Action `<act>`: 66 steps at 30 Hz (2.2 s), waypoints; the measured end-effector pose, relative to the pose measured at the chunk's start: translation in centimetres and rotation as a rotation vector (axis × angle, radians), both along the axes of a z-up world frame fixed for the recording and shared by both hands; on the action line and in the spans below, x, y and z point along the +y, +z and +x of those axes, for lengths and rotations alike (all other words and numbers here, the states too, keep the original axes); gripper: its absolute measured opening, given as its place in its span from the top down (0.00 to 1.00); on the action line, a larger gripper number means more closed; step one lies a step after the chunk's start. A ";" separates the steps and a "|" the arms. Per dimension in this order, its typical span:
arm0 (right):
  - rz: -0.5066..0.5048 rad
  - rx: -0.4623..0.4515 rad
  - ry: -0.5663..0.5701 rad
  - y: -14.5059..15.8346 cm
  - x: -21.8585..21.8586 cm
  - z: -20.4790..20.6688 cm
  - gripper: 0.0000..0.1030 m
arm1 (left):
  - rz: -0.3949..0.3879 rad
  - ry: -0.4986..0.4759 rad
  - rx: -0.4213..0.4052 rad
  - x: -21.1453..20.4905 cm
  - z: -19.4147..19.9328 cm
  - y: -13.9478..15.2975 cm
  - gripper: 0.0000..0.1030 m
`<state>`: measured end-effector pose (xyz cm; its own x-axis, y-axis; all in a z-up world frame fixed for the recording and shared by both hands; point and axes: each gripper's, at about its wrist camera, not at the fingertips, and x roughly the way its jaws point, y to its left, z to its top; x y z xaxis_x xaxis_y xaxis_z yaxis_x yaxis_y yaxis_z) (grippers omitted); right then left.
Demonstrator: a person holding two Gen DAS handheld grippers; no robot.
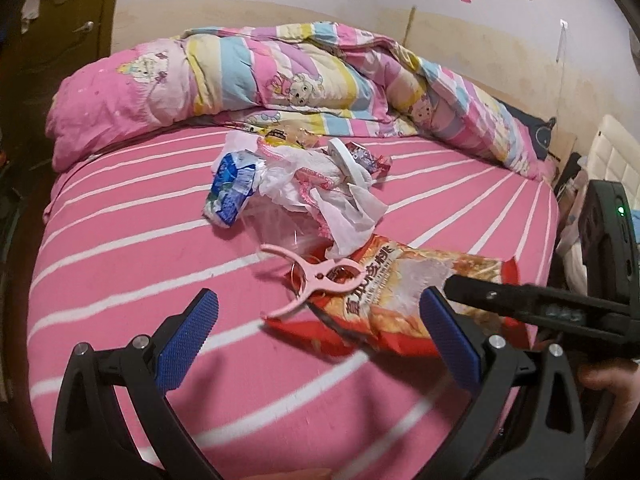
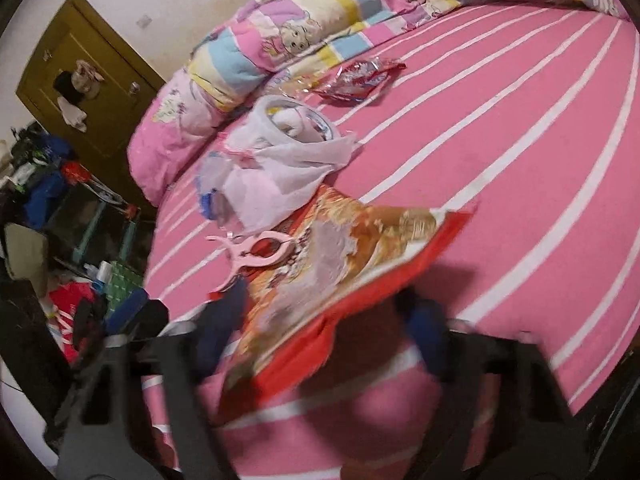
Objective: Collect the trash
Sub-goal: 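Grasp the pink clothespin with the left tool while the right tool grasps the red snack bag, then carry the clothespin and snack bag in both tools over the black trash bin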
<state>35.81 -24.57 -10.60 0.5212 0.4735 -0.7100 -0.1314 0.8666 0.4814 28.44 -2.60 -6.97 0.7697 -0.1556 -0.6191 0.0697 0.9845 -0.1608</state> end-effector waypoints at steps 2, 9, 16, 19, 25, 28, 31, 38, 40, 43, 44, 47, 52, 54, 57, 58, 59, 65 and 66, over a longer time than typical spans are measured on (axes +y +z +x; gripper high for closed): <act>-0.026 0.005 0.006 -0.6 0.3 1.0 0.47 | 0.010 -0.013 0.001 0.0 1.0 -0.2 0.05; -0.084 -0.011 -0.008 -1.4 -0.2 2.3 0.76 | 0.005 -0.013 0.080 0.9 3.9 -1.9 0.05; -0.121 -0.048 0.002 -0.5 -0.9 2.4 0.82 | -0.034 -0.033 0.164 1.5 4.6 -3.2 0.05; -0.130 -0.055 0.004 -0.3 -1.1 2.3 0.82 | -0.037 -0.045 0.190 1.4 4.9 -3.8 0.05; -0.133 -0.046 0.009 -0.4 -1.7 2.1 0.82 | -0.030 -0.077 0.231 0.5 5.5 -4.8 0.32; -0.124 -0.035 0.007 -0.5 -2.2 2.2 0.82 | -0.003 -0.083 0.244 -0.1 5.9 -5.2 0.33; -0.121 -0.033 0.005 -0.5 -2.5 2.2 0.82 | 0.034 -0.097 0.237 -0.8 5.9 -5.2 0.33; -0.119 -0.032 0.002 -0.5 -2.8 2.3 0.82 | 0.003 -0.118 0.240 -0.6 6.0 -5.5 0.44; -0.119 -0.032 0.002 -0.5 -2.8 2.3 0.82 | -0.014 -0.130 0.241 -0.6 5.9 -5.6 0.59; -0.118 -0.030 0.001 -0.5 -2.8 2.3 0.82 | -0.057 -0.149 0.251 -0.4 5.9 -5.7 0.80; -0.119 -0.030 0.001 -0.5 -2.8 2.3 0.82 | -0.062 -0.152 0.254 -0.4 5.9 -5.8 0.81; -0.119 -0.031 0.001 -0.4 -2.8 2.3 0.82 | -0.079 -0.161 0.253 -0.5 5.9 -5.7 0.87; -0.126 -0.043 -0.003 -0.2 -2.8 2.2 0.82 | -0.102 -0.188 0.233 -0.9 5.6 -5.4 0.96; -0.133 -0.055 -0.007 0.1 -2.8 2.2 0.82 | -0.098 -0.200 0.217 -1.2 5.4 -5.0 0.96; -0.141 -0.069 -0.015 0.4 -2.9 2.1 0.83 | -0.102 -0.205 0.205 -1.4 5.1 -4.7 0.96; -0.141 -0.071 -0.018 0.5 -3.0 2.1 0.83 | -0.104 -0.204 0.201 -1.5 5.0 -4.5 0.96; -0.142 -0.072 -0.020 0.5 -3.0 2.1 0.83 | -0.106 -0.204 0.197 -1.5 5.0 -4.4 0.96; -0.148 -0.089 -0.038 1.2 -3.5 1.7 0.84 | -0.103 -0.198 0.170 -1.5 4.5 -3.7 0.96; -0.149 -0.092 -0.040 1.2 -3.6 1.6 0.84 | -0.102 -0.197 0.167 -1.6 4.4 -3.6 0.96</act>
<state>37.41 -28.17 -9.38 0.6033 0.3443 -0.7193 -0.1328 0.9328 0.3351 32.82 -4.16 -10.59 0.6073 -0.3600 -0.7082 0.2223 0.9328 -0.2836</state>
